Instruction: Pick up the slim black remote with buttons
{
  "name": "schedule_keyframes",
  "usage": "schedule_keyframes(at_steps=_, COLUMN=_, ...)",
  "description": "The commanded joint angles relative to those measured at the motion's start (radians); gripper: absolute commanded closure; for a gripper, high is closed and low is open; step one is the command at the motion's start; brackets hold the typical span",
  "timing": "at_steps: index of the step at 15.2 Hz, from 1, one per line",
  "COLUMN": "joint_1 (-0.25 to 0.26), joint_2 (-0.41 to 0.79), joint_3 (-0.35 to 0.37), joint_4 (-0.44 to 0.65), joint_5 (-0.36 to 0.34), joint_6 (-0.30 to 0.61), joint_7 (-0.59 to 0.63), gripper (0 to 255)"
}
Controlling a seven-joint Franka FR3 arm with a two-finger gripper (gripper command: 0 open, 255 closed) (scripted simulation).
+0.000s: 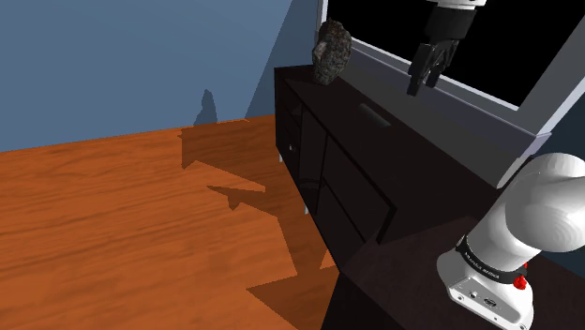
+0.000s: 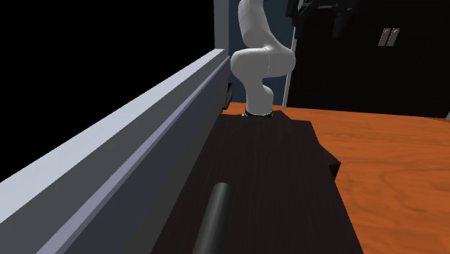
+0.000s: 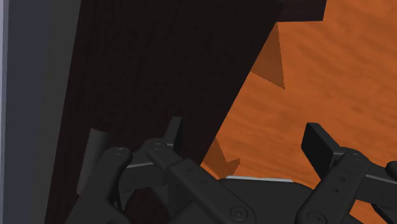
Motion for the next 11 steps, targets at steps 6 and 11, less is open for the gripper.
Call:
schedule_keyframes(at_steps=6, joint_1=-0.036, joint_2=0.085, joint_3=-0.042, joint_4=-0.052, joint_5=-0.041, joint_6=0.169, joint_7=-0.011, gripper=0)
schedule_keyframes(at_steps=11, joint_1=-0.071, joint_2=0.197, joint_3=-0.087, joint_4=-0.073, joint_5=-0.074, joint_6=0.335, joint_7=-0.019, gripper=0)
